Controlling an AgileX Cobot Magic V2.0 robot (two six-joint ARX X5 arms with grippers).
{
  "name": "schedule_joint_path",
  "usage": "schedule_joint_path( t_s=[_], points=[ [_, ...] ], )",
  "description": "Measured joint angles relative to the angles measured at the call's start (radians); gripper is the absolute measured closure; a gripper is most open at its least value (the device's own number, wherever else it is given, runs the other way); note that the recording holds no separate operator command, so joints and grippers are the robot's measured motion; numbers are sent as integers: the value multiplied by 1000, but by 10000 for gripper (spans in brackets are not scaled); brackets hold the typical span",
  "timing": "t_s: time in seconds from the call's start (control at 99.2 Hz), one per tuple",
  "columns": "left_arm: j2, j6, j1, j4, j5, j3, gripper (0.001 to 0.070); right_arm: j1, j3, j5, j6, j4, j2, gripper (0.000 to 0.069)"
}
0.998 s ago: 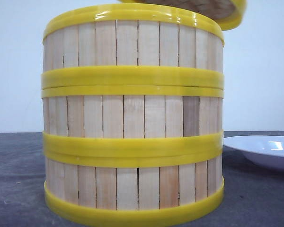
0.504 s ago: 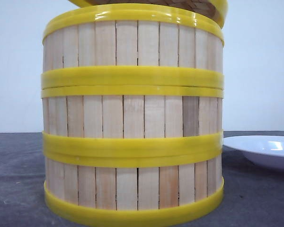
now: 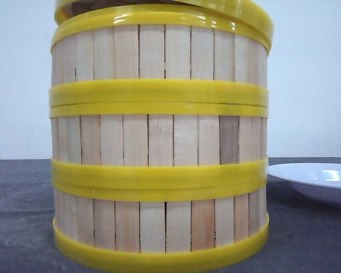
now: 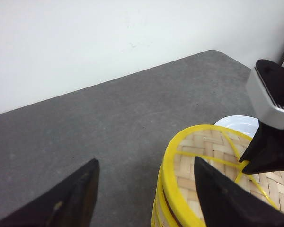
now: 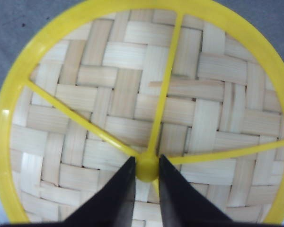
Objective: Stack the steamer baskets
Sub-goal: 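Lower the lid onto the top basket of the stack, then open the right gripper and raise it off the lid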
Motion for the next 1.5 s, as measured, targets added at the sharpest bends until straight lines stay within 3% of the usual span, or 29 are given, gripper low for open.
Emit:
schedule_joint_path(
  t_s=[1.311,1.402,1.503],
  points=[
    [5,0,0,-18,0,0,328,11,5,43,-25,8,43,638],
    [5,0,0,-18,0,0,327,11,5,45,-25,11,43,586],
    [5,0,0,-18,0,0,325,6,7,53,-25,5,44,432]
  ],
)
